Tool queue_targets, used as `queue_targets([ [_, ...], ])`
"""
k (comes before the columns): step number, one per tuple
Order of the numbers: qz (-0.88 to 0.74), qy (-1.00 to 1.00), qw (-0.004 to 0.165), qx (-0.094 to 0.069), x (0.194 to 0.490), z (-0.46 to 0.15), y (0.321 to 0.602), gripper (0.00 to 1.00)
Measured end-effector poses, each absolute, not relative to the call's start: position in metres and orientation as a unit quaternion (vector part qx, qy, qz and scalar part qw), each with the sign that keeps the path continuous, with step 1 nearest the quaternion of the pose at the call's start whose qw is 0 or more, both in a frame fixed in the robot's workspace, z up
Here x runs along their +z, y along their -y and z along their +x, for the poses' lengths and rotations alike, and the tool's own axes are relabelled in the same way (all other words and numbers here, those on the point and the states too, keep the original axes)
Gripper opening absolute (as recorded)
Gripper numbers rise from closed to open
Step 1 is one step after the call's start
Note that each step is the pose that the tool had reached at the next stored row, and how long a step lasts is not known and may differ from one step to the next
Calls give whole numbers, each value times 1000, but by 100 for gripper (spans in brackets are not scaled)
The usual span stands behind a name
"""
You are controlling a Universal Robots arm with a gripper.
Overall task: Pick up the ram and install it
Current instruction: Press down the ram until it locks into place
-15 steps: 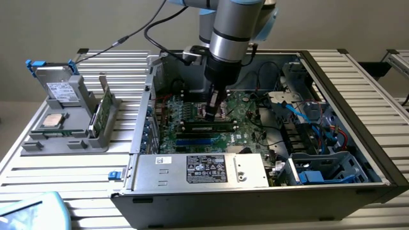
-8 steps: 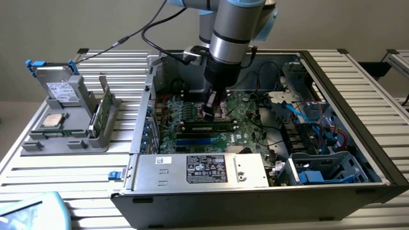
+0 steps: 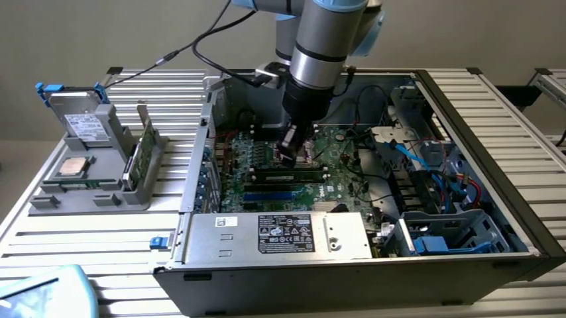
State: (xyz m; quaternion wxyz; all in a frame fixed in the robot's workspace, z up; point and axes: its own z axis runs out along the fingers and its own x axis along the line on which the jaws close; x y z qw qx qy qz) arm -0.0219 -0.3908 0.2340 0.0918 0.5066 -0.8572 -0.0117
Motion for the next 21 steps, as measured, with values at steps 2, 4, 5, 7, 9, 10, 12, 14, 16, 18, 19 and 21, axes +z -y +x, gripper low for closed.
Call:
queue_targets([
  [2,499,862,93,-11,234,-22,391,10],
  [4,492,865,94,-9,236,-22,391,10],
  [5,488,867,95,-8,237,-22,391,10],
  [7,482,871,96,-7,239,-22,391,10],
  [9,475,875,96,-6,241,-22,391,10],
  [10,472,876,95,-6,241,-22,391,10],
  [12,466,880,94,-5,243,-22,391,10],
  [14,459,883,92,-3,244,-22,391,10],
  [16,453,887,91,-2,245,-22,391,10],
  [18,447,890,89,0,246,-22,391,10],
  [19,444,892,88,1,246,-22,391,10],
  [21,437,895,85,3,247,-22,391,10],
])
